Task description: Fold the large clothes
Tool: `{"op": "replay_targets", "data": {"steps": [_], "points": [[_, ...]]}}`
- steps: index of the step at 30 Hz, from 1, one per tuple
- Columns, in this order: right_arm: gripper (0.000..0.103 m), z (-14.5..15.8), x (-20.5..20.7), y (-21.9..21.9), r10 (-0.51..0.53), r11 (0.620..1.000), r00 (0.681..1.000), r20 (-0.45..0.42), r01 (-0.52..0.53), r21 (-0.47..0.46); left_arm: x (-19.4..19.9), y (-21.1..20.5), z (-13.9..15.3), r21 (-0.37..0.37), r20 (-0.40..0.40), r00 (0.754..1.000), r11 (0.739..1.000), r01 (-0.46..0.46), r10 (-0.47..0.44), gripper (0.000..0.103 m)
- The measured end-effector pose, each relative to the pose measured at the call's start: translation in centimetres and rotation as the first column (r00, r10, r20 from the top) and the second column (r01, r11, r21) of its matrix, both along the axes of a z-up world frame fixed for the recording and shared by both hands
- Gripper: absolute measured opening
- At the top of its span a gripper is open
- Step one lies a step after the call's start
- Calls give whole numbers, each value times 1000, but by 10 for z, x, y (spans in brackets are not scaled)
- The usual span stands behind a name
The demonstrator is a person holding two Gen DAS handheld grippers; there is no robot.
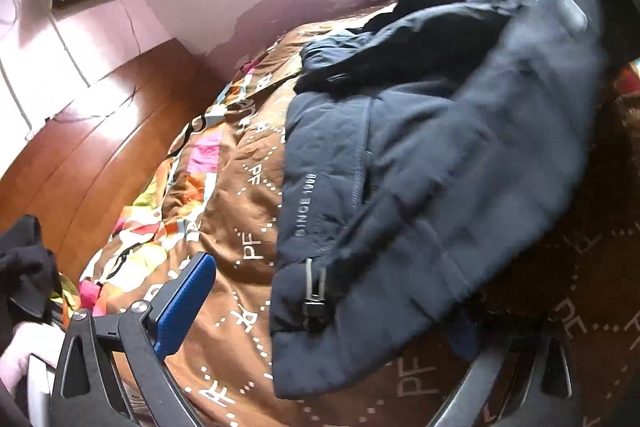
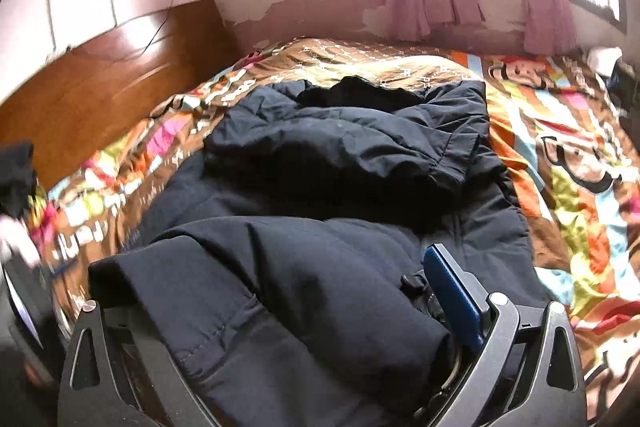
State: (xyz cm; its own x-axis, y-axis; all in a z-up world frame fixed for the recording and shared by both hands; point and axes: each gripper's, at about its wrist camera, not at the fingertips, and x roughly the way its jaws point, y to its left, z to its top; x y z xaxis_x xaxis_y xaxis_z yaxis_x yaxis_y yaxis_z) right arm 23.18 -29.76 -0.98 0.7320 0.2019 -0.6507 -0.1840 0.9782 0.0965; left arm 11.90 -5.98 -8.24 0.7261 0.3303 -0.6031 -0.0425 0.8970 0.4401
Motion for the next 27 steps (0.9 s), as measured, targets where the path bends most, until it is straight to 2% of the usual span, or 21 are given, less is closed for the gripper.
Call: {"op": "replay_targets", "data": {"steps": [3,8,11,14,16,19,20,21,23,24,26,27], "points": [[98,-15,-16,-2,-7,998,1000,0,7,-60,2,7,5,-20,3,1000,1000,1,-1,101],[98,-53,-41,-1,-63,978,997,-41,53,-203,-3,-6,8,39,41,998,998,40,-41,101],[98,-82,-63,5,-89,939,995,-43,70,-337,-8,-12,6,65,63,996,996,58,-63,101],[98,-98,-71,10,-118,902,991,-62,81,-425,-13,-15,0,108,88,993,992,64,-74,101],[98,-103,-72,13,-157,860,987,-39,117,-496,-12,-14,-2,111,85,994,992,64,-73,99],[97,-101,-68,12,-176,849,984,-19,142,-509,-11,-13,0,102,85,993,992,72,-80,93],[84,-100,-67,11,-186,852,982,-12,155,-500,-11,-13,2,98,90,992,992,74,-83,91],[59,-98,-67,10,-185,863,983,-7,159,-480,-12,-12,5,85,99,991,993,83,-91,90],[42,-93,-68,13,-163,879,987,-2,144,-455,-15,-13,11,64,120,987,993,96,-103,82],[34,-94,-71,16,-159,875,987,8,145,-462,-16,-14,13,61,130,986,993,101,-108,79],[24,-90,-74,23,-145,874,989,27,140,-465,-16,-17,14,60,135,984,992,109,-116,64],[22,-85,-75,24,-145,881,989,37,146,-449,-16,-19,15,60,134,983,991,117,-124,60]]}}
